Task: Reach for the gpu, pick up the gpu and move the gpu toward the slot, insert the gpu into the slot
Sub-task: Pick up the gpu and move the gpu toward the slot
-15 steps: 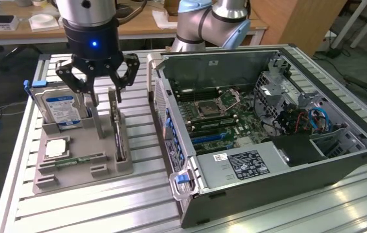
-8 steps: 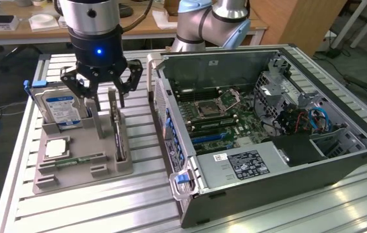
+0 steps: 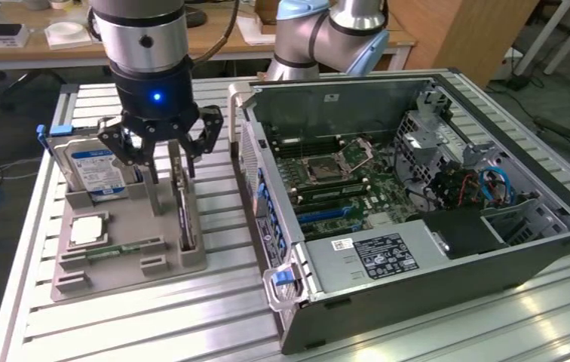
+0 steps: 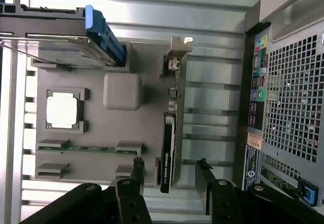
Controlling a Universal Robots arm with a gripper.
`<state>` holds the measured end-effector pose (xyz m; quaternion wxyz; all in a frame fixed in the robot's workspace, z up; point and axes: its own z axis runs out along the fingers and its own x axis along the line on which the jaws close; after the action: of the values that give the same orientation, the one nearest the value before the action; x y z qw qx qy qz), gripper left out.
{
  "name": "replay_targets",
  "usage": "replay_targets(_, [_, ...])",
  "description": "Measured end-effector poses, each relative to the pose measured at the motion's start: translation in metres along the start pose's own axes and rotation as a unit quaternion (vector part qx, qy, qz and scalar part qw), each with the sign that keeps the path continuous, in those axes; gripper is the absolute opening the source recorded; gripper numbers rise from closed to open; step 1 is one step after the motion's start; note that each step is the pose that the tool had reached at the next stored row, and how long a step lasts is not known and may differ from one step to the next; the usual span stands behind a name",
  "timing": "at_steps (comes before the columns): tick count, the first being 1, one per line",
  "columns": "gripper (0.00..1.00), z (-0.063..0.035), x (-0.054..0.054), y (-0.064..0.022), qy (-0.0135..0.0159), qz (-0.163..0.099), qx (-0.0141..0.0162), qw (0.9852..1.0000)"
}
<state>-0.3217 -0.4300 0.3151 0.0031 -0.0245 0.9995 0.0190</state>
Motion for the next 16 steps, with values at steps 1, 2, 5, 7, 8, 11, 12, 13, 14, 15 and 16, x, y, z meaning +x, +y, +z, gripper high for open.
replay_targets(1, [0.53, 0.0018, 0.000, -0.0009, 0.0000, 0.000, 0.0000, 1.0000])
replay_targets(2, [0.53, 0.0037, 0.000, -0.0019, 0.0000, 0.000, 0.0000, 1.0000])
replay_targets(5, [0.53, 0.0090, 0.000, -0.0048, 0.0000, 0.000, 0.0000, 1.0000])
replay_targets(7, [0.53, 0.0124, 0.000, -0.0068, 0.0000, 0.000, 0.0000, 1.0000])
replay_targets(8, [0.53, 0.0142, 0.000, -0.0079, 0.0001, 0.000, 0.0000, 1.0000])
replay_targets(11, [0.53, 0.0197, 0.000, -0.0099, -0.0005, 0.002, 0.0000, 1.0000])
replay_targets(12, [0.53, 0.0215, 0.000, -0.0101, -0.0008, 0.003, 0.0000, 1.0000])
replay_targets(13, [0.53, 0.0233, -0.001, -0.0104, -0.0010, 0.005, 0.0000, 1.0000])
replay_targets(14, [0.53, 0.0251, -0.001, -0.0106, -0.0011, 0.006, 0.0001, 1.0000])
replay_targets(15, [0.53, 0.0268, -0.002, -0.0107, -0.0011, 0.006, 0.0001, 1.0000])
replay_targets(16, [0.53, 0.0286, -0.003, -0.0108, -0.0012, 0.007, 0.0001, 1.0000])
